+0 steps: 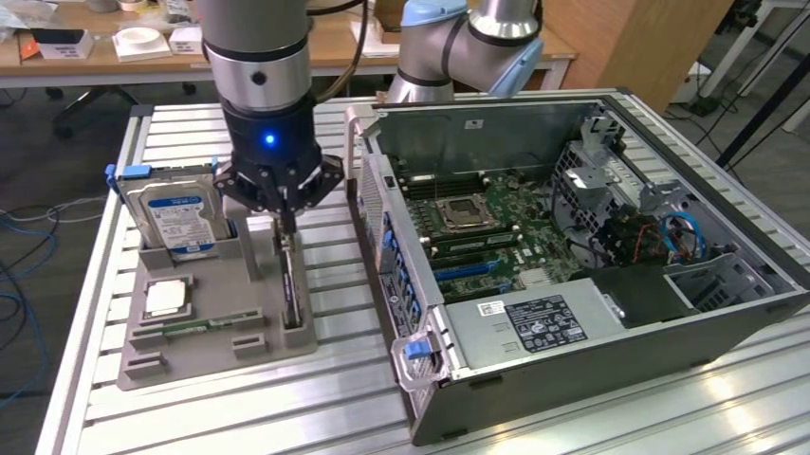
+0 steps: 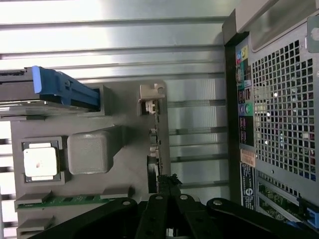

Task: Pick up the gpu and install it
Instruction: 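Pick up the gpu and move the gpu toward the slot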

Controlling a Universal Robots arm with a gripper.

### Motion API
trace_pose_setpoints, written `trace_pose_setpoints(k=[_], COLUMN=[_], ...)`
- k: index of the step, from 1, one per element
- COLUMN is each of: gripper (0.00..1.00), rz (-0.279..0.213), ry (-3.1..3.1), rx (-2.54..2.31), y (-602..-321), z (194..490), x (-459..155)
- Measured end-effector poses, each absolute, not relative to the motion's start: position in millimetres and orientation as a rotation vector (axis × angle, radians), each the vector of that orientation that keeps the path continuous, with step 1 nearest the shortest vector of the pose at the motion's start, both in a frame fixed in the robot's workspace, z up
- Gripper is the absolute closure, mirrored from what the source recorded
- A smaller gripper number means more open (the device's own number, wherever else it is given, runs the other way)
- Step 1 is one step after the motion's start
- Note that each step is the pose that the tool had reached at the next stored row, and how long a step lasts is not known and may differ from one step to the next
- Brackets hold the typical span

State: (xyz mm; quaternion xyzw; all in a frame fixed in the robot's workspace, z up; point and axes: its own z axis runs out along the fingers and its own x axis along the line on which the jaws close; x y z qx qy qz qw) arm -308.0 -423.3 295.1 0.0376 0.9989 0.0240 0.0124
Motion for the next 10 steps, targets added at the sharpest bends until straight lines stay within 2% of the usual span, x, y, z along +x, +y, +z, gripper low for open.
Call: trace_pose_setpoints(k=[10], gripper=[0.89], rz=[0.075], ry=[3.114], rx=[0.117], y=[-427.0], z=[291.2], x=[-310.3])
